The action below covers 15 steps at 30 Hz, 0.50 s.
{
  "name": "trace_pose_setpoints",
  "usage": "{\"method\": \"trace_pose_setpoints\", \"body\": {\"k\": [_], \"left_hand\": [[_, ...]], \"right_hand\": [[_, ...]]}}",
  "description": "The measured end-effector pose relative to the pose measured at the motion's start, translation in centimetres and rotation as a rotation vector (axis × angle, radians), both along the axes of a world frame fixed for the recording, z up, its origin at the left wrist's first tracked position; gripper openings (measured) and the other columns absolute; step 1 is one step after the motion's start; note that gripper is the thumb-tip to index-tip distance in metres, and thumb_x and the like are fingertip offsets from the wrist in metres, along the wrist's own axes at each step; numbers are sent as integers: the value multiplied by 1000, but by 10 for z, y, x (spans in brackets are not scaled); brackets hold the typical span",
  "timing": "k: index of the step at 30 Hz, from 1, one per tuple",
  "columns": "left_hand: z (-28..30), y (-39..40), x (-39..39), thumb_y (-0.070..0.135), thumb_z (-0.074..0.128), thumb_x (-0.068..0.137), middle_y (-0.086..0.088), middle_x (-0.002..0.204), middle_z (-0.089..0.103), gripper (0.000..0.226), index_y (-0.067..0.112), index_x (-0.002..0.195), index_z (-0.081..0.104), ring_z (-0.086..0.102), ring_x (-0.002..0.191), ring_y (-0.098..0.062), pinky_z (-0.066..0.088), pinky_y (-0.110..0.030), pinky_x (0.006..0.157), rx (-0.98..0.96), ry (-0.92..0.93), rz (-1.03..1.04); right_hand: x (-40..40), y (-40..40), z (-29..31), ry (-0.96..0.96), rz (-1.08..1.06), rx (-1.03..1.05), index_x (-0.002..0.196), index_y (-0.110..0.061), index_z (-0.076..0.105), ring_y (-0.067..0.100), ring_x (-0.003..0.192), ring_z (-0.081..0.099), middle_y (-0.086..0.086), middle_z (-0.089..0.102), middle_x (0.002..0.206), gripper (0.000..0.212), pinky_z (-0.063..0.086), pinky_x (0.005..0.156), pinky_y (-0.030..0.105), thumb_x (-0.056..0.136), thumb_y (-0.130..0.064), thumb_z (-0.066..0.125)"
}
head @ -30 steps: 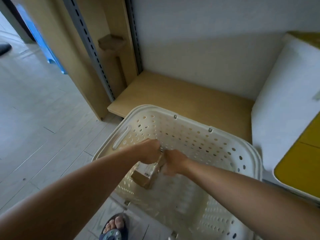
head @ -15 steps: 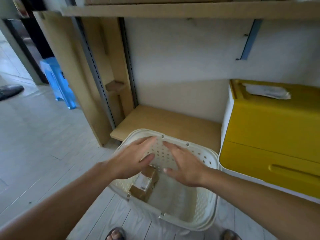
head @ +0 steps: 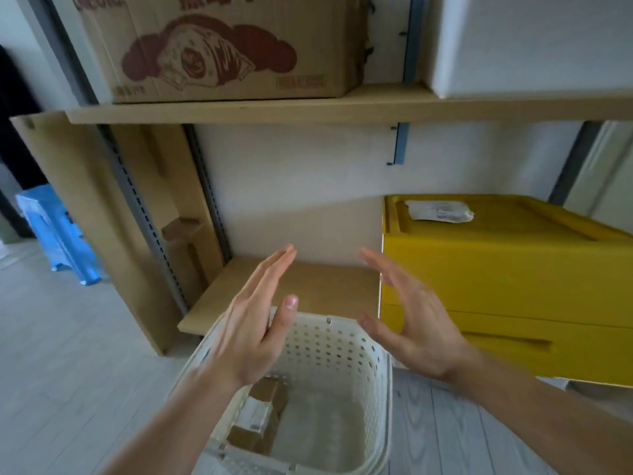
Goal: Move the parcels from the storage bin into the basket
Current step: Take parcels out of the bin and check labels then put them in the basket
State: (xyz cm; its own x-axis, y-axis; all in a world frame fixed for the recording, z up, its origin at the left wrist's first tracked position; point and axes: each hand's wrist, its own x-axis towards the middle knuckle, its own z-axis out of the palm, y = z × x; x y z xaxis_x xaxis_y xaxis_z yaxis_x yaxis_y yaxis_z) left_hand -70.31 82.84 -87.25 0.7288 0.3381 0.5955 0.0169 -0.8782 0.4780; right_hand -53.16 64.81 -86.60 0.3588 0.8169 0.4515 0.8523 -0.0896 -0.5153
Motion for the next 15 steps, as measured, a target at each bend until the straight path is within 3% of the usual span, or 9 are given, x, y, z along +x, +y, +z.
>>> {"method": "trace_pose_setpoints", "body": {"k": [5,8,11,15], "left_hand": [[-2,-18,54,39,35,103,8,158,38,58,14,155,36,33,146,1,25,-13,116,-2,-36,-104],[-1,-34,92,37,37,103,7,158,39,57,14,155,36,33,146,-2,26,-16,118,17,-60,-188],[-6,-58,126,36,39,102,4,159,39,56,13,153,38,33,148,-5,28,-18,118,5,-72,-290],[-7,-89,162,36,40,102,6,160,38,56,13,153,39,30,148,-2,25,-14,117,-1,-61,-365]], "right_hand": [[24,-37,-4,5,-106,2,157,-39,19,-28,134,17,-43,14,149,83,17,106,0,87,-53,61],[39,-64,-9,76,-187,38,155,-42,21,-17,141,23,-37,23,154,80,28,115,17,86,-55,60],[59,-91,-11,135,-272,111,156,-31,29,0,146,32,-19,36,158,80,38,117,40,86,-55,59],[80,-115,-17,118,-355,126,155,-27,32,2,145,34,-15,39,156,79,40,115,44,86,-48,64]]}}
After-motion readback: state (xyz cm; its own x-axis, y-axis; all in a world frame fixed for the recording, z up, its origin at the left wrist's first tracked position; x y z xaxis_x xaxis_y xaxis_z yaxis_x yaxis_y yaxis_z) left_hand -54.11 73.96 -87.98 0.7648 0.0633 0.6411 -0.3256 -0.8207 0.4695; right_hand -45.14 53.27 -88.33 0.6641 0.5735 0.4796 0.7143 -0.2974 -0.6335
